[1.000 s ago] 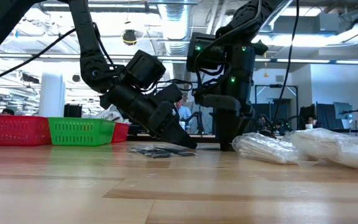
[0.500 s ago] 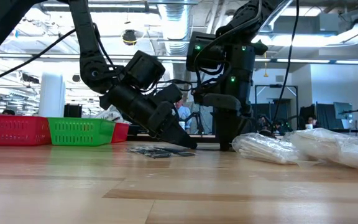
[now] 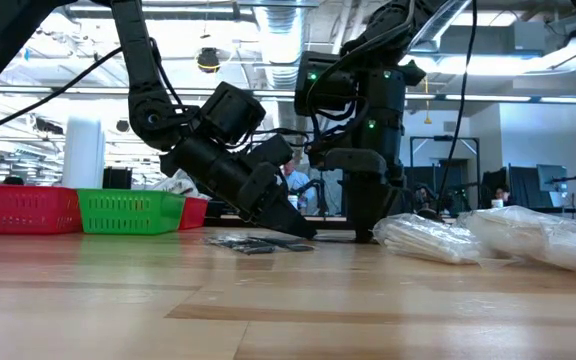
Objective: Pick & Place Travel size toiletries
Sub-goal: Put the black comb into the bottom green bin
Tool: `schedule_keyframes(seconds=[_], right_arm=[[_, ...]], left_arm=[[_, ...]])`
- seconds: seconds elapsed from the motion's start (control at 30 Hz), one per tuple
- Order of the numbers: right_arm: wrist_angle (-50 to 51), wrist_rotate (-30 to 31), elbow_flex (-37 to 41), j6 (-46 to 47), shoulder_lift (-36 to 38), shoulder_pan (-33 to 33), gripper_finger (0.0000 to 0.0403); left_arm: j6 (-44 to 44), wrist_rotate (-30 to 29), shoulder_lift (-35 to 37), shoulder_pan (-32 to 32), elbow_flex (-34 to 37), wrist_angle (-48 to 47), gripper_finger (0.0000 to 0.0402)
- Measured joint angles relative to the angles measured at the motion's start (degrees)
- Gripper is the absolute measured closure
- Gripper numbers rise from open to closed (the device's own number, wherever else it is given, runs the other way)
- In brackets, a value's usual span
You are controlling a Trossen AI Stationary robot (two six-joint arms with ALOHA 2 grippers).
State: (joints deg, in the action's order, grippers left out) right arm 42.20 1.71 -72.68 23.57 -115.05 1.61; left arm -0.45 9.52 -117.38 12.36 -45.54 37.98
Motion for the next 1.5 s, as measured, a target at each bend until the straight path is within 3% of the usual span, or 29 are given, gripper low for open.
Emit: schedule_keyframes(seconds=[0.13, 0.33, 0.97, 1.2, 1.5], right_arm=[[1.94, 0.26, -1.78, -0.01, -0.06, -0.89, 0.034], [3.86, 0.45, -4.46, -0.87, -0.43, -1.79, 0.0401], [17.31, 2.34, -13.4, -2.61, -0.3, -2.8, 0.0402], [20.95, 4.64, -18.01, -4.56, 0.0, -3.11, 0.0402], [19.94, 6.48, -26.46, -10.45, 0.46, -3.16, 0.0403]], left_arm=[[-0.05, -0.02, 0.0, 0.02, 0.0, 0.03, 0.028], [0.04, -0.07, 0.0, 0.15, 0.0, 0.11, 0.028], [0.2, -0.45, 1.26, 1.49, 0.86, -0.59, 0.028], [1.1, -1.48, 13.95, 3.15, 9.15, -0.74, 0.028], [9.21, -0.44, 31.7, 1.09, 20.55, -0.38, 0.028]])
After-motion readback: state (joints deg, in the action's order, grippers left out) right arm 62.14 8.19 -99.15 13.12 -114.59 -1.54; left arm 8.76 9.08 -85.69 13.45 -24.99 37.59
